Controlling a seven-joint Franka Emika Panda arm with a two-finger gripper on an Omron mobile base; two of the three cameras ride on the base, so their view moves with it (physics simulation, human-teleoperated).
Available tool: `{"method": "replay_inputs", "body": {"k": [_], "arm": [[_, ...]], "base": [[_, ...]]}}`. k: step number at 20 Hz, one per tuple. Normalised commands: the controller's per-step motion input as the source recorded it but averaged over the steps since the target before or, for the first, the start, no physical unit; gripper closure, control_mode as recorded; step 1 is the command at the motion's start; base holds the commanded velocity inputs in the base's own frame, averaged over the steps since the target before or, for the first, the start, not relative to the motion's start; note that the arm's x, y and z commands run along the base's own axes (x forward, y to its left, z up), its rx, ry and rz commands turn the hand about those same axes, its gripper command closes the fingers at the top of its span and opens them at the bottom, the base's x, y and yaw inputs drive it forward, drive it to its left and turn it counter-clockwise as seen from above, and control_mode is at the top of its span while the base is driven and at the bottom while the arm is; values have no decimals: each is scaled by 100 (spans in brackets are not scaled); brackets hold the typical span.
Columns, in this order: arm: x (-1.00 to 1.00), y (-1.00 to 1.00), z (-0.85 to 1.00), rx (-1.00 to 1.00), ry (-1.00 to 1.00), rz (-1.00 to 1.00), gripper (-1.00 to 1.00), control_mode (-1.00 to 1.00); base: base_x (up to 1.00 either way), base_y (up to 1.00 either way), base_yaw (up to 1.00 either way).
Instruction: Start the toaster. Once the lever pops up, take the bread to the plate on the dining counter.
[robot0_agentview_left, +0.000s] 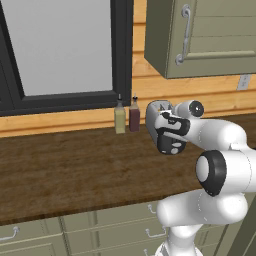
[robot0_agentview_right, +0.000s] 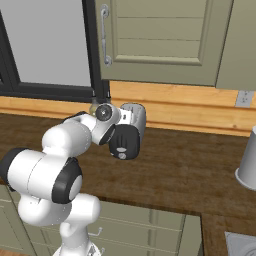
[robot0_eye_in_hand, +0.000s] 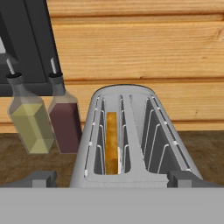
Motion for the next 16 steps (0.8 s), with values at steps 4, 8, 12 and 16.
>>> {"method": "replay_inputs", "body": {"k": [4, 8, 12, 16], "arm": [[0, 0, 0, 0, 0, 0, -100, -100], [0, 0, 0, 0, 0, 0, -100, -100], [0, 0, 0, 0, 0, 0, -100, -100], [0, 0, 0, 0, 0, 0, -100, -100]], "base": [[0, 0, 0], [0, 0, 0], [0, 0, 0], [0, 0, 0]]}}
